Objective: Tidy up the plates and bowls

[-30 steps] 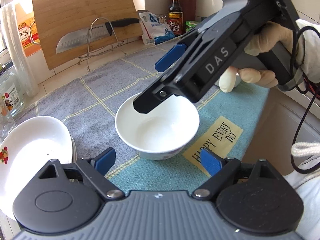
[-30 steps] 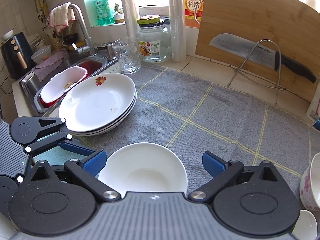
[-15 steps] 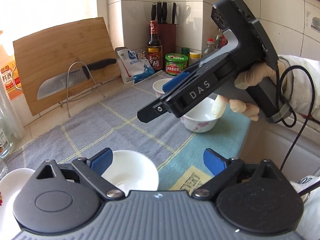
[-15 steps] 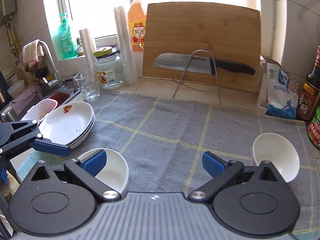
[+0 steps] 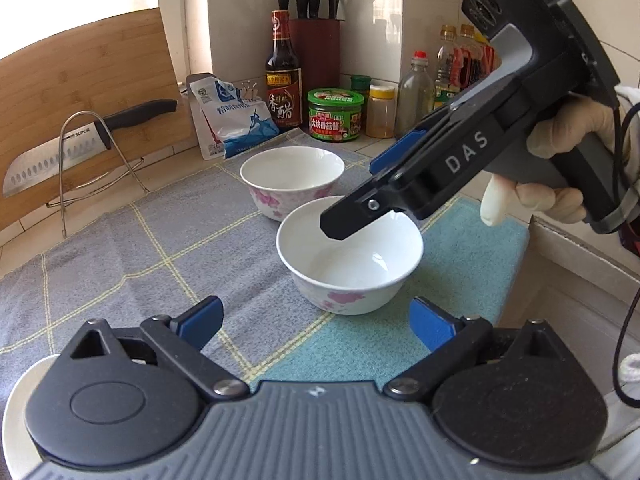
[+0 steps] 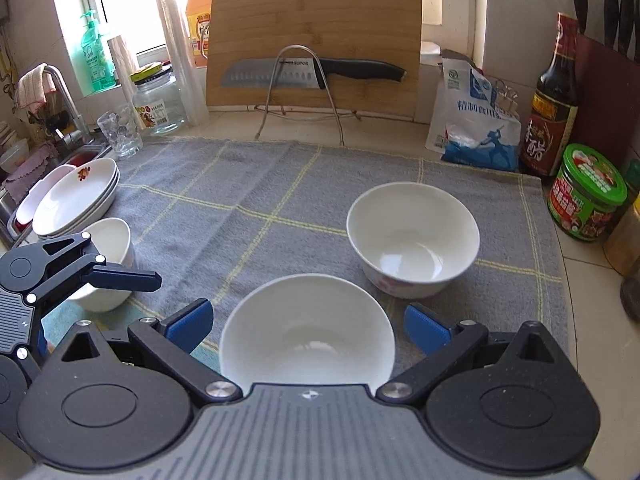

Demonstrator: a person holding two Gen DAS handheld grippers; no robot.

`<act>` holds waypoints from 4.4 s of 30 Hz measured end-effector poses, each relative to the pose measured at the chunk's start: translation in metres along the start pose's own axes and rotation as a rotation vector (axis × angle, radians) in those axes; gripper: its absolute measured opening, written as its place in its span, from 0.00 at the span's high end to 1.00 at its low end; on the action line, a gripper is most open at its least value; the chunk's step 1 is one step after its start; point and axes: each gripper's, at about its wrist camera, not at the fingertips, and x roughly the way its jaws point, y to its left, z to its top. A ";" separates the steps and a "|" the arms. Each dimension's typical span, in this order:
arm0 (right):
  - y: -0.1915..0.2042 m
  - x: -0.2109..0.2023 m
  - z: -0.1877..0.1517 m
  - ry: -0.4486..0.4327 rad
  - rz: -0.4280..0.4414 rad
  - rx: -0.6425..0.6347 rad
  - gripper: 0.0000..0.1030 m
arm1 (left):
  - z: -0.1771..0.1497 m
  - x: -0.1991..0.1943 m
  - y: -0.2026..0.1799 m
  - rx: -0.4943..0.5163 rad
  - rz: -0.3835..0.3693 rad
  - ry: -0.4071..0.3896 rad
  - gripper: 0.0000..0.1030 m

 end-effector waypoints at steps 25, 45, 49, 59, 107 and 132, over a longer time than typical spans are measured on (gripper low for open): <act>-0.036 0.033 -0.009 0.085 0.174 0.006 0.21 | 0.006 0.054 -0.034 0.076 0.079 0.007 0.15; -0.026 0.024 0.004 0.085 0.205 -0.022 0.25 | 0.015 0.039 -0.029 0.026 0.088 0.016 0.15; -0.016 0.019 0.009 0.078 0.223 -0.044 0.25 | 0.015 0.028 -0.026 0.005 0.100 0.016 0.15; 0.021 0.019 0.026 0.063 0.281 -0.113 0.25 | 0.009 -0.008 -0.006 -0.042 0.153 0.010 0.15; 0.181 0.090 0.074 0.120 0.415 -0.252 0.25 | -0.062 -0.094 0.099 -0.213 0.273 0.091 0.15; 0.183 0.095 0.071 0.126 0.394 -0.274 0.24 | -0.063 -0.088 0.104 -0.231 0.256 0.107 0.13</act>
